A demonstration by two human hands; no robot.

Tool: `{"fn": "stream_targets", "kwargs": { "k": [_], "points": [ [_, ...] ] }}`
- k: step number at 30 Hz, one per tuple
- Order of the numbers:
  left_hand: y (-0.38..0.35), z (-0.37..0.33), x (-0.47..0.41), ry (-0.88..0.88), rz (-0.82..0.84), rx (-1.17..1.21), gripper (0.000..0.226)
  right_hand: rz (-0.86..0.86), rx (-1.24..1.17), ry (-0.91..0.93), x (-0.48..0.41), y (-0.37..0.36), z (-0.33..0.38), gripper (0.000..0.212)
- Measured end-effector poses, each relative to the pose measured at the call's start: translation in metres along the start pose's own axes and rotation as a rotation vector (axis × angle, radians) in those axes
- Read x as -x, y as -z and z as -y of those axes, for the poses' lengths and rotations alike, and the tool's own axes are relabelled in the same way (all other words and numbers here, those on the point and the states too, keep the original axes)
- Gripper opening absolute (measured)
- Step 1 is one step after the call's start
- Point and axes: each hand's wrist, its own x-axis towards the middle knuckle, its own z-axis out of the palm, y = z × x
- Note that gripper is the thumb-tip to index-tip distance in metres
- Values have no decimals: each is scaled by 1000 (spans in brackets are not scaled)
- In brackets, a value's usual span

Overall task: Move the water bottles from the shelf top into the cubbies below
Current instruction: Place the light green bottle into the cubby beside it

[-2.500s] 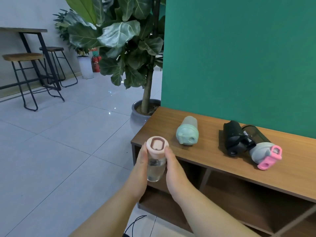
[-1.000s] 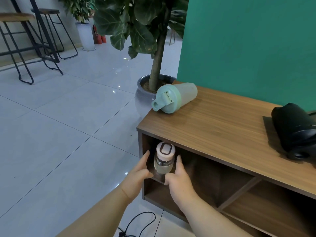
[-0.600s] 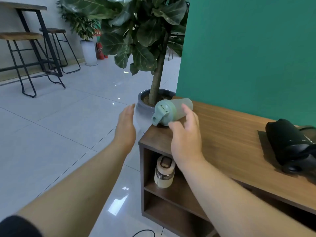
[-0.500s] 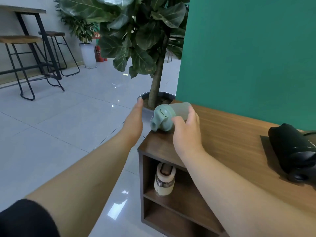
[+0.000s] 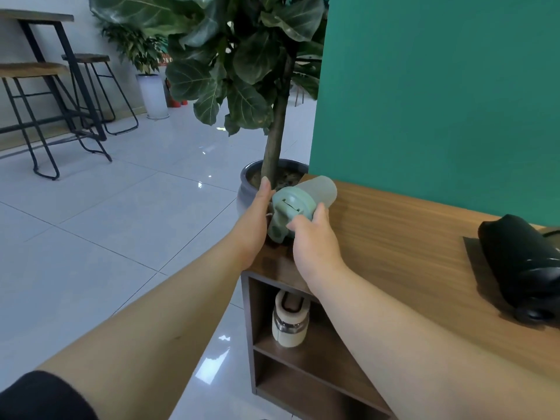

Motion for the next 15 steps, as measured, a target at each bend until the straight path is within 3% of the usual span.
{"fn": "stream_targets", "kwargs": {
  "k": [3,7,9,11,12,15],
  "points": [
    [-9,-4,31,-31,33,65,56,13,-34,45,24,13,14,86],
    [-28,-8,79,-198,96,89,48,-32,-97,91,66,36,23,94],
    [-38,-15,97,-250,85,49,51,-47,-118,86,85,51,23,79],
    [-50,-17,114,-212,92,35,71,-75,-140,101,110,70,29,45],
    [-57,-19,130,-211,87,24,73,-67,-170,106,122,78,28,43],
    [-81,-17,187,-289,18,-1,48,-60,-219,133,162,96,25,60]
  ]
}}
